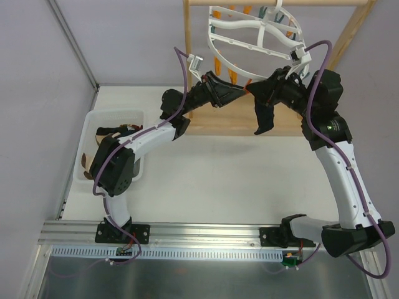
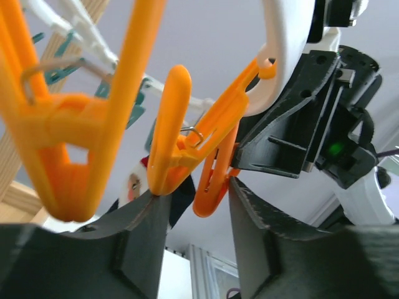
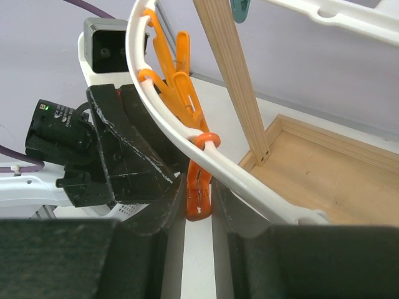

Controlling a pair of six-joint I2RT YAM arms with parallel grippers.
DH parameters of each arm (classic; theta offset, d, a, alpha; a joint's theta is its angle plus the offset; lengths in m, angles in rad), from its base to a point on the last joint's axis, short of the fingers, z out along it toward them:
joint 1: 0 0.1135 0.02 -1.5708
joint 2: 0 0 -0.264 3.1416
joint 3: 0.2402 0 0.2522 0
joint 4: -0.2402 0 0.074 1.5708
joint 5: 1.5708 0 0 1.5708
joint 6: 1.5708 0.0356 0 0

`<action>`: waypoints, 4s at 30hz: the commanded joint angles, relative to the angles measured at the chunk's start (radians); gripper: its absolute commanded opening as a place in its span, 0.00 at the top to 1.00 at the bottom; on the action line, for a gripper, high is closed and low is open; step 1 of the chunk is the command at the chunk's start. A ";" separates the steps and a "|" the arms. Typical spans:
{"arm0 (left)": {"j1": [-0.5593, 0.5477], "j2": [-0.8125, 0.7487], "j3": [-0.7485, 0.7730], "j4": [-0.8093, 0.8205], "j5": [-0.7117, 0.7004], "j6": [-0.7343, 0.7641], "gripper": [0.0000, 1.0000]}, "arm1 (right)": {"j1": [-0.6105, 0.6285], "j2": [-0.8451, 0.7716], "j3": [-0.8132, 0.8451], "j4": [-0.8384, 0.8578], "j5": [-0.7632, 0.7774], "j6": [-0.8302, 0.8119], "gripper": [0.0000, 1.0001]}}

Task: Clip the socks to the hanger
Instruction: Open the clamp at the hanger.

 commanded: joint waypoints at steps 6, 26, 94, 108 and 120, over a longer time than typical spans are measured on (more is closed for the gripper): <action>-0.004 0.021 0.061 0.177 0.029 -0.076 0.69 | 0.005 -0.014 0.034 0.024 -0.057 -0.002 0.99; -0.099 -0.134 -0.140 0.093 -0.215 0.381 0.88 | 0.008 -0.088 0.046 -0.151 0.294 0.197 0.38; -0.393 -0.146 -0.150 0.019 -0.614 1.065 0.86 | 0.071 -0.121 -0.059 -0.005 0.432 0.255 0.93; -0.229 -0.416 -0.373 -0.140 -0.498 0.711 0.25 | 0.069 -0.118 -0.062 -0.034 0.463 0.150 0.99; 0.153 -0.898 -0.564 -1.053 -0.651 0.513 0.20 | 0.069 -0.077 -0.055 -0.045 0.486 0.068 0.99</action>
